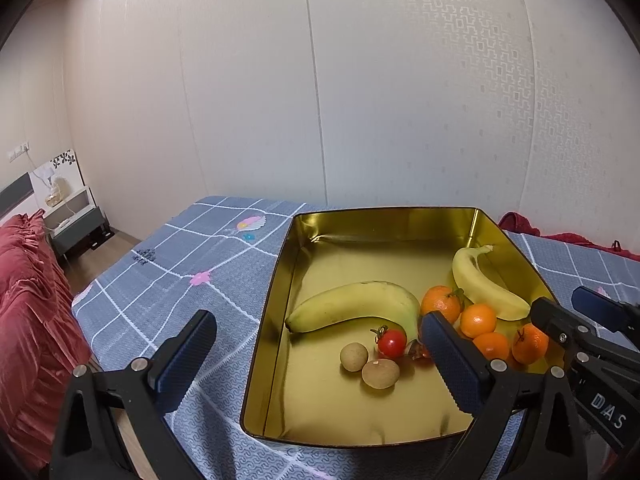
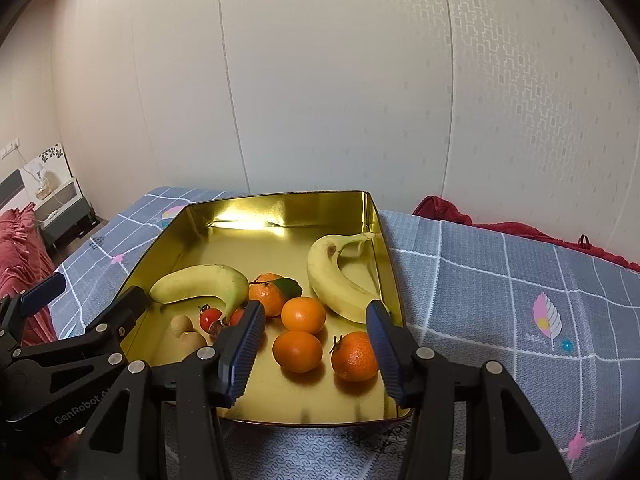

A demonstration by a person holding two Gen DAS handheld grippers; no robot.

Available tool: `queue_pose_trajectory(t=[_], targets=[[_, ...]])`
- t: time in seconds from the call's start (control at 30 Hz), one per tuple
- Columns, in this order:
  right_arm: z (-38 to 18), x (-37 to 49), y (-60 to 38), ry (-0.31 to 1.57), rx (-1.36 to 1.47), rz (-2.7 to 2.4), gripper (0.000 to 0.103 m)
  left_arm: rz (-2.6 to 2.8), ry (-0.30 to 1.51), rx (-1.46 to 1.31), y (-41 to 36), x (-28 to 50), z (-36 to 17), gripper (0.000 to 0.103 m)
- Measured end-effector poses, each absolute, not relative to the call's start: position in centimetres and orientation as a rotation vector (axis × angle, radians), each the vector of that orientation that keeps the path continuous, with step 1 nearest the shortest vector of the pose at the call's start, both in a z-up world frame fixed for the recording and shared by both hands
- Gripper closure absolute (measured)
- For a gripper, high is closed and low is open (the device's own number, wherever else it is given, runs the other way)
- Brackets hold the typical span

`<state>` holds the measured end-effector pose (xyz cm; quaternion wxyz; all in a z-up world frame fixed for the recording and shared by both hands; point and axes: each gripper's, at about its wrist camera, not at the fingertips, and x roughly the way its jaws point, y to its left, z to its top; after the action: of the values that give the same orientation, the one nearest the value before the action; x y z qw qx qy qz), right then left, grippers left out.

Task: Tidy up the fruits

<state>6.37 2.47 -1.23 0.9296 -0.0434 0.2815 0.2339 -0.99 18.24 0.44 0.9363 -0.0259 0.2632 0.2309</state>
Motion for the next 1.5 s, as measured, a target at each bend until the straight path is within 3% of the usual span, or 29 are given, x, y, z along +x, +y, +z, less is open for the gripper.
queue_pose_trajectory(t=[1.5], targets=[[-1.44,6.49,2.57,0.588,-0.083,0.477,0.049,0.456,0.556,-0.096,18.71,-0.87,0.07,0.000]])
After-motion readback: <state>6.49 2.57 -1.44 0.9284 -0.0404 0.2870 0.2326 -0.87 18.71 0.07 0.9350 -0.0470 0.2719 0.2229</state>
